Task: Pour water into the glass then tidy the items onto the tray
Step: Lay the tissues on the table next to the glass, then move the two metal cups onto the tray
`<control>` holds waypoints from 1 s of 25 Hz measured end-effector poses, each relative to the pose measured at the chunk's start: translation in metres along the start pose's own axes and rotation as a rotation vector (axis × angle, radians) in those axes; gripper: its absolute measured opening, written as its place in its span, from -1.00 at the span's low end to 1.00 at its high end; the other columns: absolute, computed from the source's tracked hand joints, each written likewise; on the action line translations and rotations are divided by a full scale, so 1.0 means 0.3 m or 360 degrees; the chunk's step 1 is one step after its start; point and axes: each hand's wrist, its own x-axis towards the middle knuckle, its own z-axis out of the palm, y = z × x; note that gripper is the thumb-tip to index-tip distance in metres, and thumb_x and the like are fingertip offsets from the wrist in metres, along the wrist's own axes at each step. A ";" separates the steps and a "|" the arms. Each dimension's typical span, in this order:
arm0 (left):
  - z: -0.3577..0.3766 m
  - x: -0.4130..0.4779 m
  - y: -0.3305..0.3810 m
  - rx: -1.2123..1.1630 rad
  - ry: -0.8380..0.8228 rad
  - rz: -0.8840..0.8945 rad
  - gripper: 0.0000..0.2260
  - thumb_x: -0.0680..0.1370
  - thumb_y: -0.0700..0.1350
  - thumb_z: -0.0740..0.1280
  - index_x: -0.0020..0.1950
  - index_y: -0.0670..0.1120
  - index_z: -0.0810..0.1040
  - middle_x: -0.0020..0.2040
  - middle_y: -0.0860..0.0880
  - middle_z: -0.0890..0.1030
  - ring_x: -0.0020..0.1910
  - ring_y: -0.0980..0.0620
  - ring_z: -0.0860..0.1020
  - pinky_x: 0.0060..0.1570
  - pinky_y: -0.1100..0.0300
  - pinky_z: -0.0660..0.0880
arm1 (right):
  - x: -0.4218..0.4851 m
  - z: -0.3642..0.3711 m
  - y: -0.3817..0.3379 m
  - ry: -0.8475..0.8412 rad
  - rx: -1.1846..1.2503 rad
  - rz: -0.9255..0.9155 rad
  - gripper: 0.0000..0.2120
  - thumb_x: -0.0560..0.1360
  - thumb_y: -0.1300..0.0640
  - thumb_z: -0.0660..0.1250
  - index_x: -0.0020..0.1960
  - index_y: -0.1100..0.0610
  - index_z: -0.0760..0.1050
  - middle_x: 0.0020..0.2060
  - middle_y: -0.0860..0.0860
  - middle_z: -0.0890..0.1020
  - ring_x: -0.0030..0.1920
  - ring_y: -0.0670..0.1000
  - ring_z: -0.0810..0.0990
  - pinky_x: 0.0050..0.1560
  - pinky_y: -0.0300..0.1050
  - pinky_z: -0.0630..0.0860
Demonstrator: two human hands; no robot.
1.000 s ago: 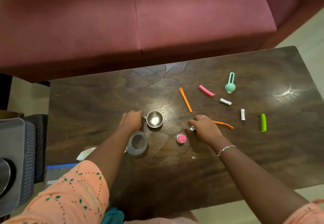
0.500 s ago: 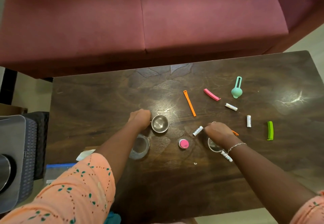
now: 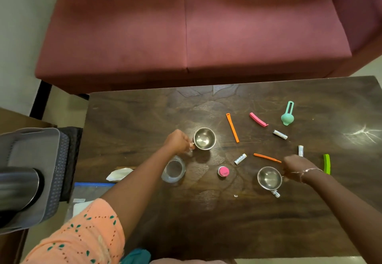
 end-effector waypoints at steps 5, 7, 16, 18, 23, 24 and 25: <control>-0.079 -0.123 -0.051 -0.0548 -0.0011 -0.0136 -0.92 0.50 -0.37 0.31 -0.14 -0.32 0.60 -0.29 -0.14 0.59 -0.46 0.10 0.52 -0.39 0.28 0.51 | -0.143 0.012 0.015 0.0259 0.1545 0.0223 -0.79 0.30 0.36 0.48 -0.46 0.19 0.56 -0.60 -0.06 0.53 -0.46 -0.07 0.51 -0.39 -0.26 0.41; -0.123 -0.172 -0.076 -0.0686 0.0010 -0.0161 -0.90 0.52 -0.33 0.30 -0.17 -0.28 0.58 -0.35 -0.13 0.56 -0.53 0.13 0.50 -0.52 0.34 0.46 | -0.197 -0.017 -0.068 0.0270 0.1938 0.0167 -0.77 0.32 0.43 0.43 -0.44 0.21 0.56 -0.64 -0.07 0.54 -0.60 -0.19 0.47 -0.54 -0.40 0.40; -0.378 -0.340 -0.351 -0.1091 0.0191 -0.0251 -0.81 0.55 -0.27 0.26 -0.25 -0.15 0.56 -0.31 -0.12 0.57 -0.32 0.03 0.51 -0.25 0.23 0.44 | -0.254 -0.231 -0.729 0.0312 0.2774 -0.0221 -0.93 0.34 0.48 0.34 -0.29 0.38 0.49 -0.57 0.00 0.60 -0.53 -0.14 0.57 -0.47 -0.36 0.53; -0.476 -0.362 -0.469 -0.1147 0.0269 -0.0283 -0.82 0.55 -0.26 0.27 -0.24 -0.15 0.56 -0.30 -0.12 0.58 -0.32 0.04 0.52 -0.25 0.24 0.45 | -0.256 -0.275 -0.930 0.0300 0.2846 -0.0292 -0.89 0.34 0.48 0.34 -0.32 0.35 0.51 -0.57 0.00 0.61 -0.51 -0.14 0.59 -0.44 -0.35 0.55; -0.733 -0.394 -0.774 -0.1270 0.0379 -0.0387 -0.78 0.56 -0.23 0.25 -0.28 -0.12 0.52 -0.39 -0.07 0.56 -0.37 0.09 0.46 -0.31 0.29 0.37 | -0.242 -0.322 -1.436 0.0229 0.2942 -0.0339 -0.83 0.33 0.46 0.36 -0.39 0.29 0.53 -0.56 0.03 0.61 -0.46 -0.01 0.58 -0.42 -0.28 0.59; -0.797 -0.391 -0.840 -0.1284 0.0408 -0.0406 -0.78 0.55 -0.25 0.26 -0.30 -0.12 0.51 -0.47 -0.04 0.56 -0.41 0.10 0.45 -0.33 0.30 0.35 | -0.232 -0.328 -1.546 0.0229 0.2928 -0.0368 -0.82 0.33 0.45 0.37 -0.40 0.26 0.54 -0.56 0.02 0.61 -0.46 -0.02 0.58 -0.40 -0.28 0.59; -0.865 -0.389 -0.907 -0.1288 0.0453 -0.0421 -0.78 0.54 -0.27 0.28 -0.32 -0.13 0.50 -0.57 0.01 0.55 -0.47 0.13 0.45 -0.37 0.32 0.35 | -0.220 -0.333 -1.654 0.0222 0.2919 -0.0398 -0.80 0.33 0.44 0.38 -0.41 0.24 0.55 -0.55 0.01 0.61 -0.45 -0.03 0.58 -0.36 -0.27 0.60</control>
